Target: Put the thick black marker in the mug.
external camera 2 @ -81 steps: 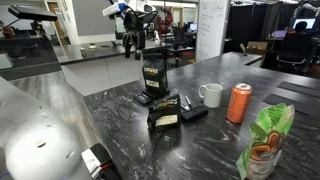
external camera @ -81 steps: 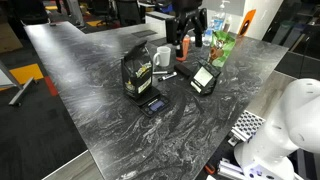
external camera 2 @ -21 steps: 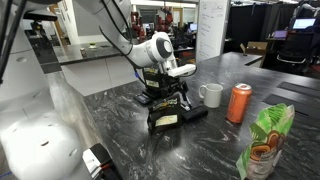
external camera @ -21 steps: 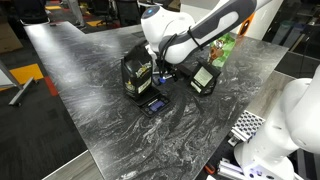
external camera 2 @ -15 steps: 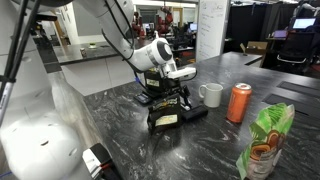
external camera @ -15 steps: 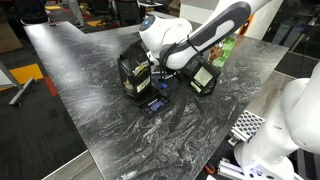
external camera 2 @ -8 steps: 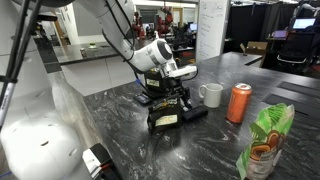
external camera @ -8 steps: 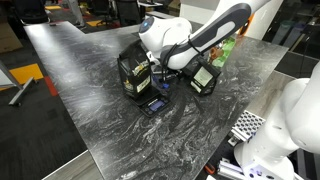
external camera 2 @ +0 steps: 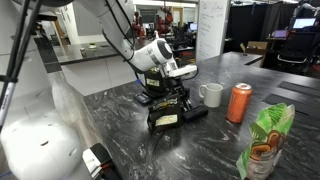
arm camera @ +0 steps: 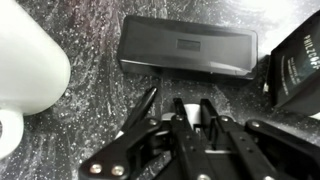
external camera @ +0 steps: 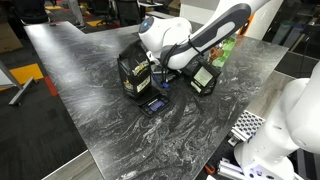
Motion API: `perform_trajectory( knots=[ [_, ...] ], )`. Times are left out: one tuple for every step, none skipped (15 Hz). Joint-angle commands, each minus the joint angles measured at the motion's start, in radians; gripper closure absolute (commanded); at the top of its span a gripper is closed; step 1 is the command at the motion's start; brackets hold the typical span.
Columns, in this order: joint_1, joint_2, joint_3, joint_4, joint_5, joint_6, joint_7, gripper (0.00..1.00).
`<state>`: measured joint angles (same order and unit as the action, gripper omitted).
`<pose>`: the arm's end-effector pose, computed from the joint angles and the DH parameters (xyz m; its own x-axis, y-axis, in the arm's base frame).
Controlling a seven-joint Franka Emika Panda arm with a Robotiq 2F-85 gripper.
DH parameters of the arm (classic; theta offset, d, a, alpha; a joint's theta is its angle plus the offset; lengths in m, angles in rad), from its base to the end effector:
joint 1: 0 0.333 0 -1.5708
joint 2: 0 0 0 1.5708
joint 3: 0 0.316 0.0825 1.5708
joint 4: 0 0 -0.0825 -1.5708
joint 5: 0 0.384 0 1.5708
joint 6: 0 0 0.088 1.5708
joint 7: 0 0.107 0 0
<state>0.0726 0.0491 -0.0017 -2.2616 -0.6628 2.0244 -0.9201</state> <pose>0.5008 0.0000 0.3281 0.1566 0.8036 -0.5742 0.9810 -0.1939 -0.0039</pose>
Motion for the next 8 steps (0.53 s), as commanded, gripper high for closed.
perform_trajectory(
  knots=[
    [-0.016, 0.017, 0.016, 0.011, 0.002, 0.015, 0.021, 0.95],
    [-0.016, 0.015, 0.016, 0.009, 0.007, 0.029, 0.022, 0.95],
    [-0.018, 0.013, 0.015, 0.006, 0.01, 0.052, 0.027, 0.95],
    [-0.019, 0.012, 0.014, 0.005, 0.013, 0.076, 0.038, 0.95],
    [-0.021, 0.011, 0.012, 0.002, 0.016, 0.11, 0.052, 0.95],
    [-0.008, -0.11, 0.027, 0.004, 0.072, 0.017, 0.001, 0.95],
    [-0.008, -0.136, 0.027, 0.001, 0.093, 0.016, 0.002, 0.95],
    [-0.006, -0.174, 0.029, 0.006, 0.119, 0.006, 0.005, 0.95]
  ],
)
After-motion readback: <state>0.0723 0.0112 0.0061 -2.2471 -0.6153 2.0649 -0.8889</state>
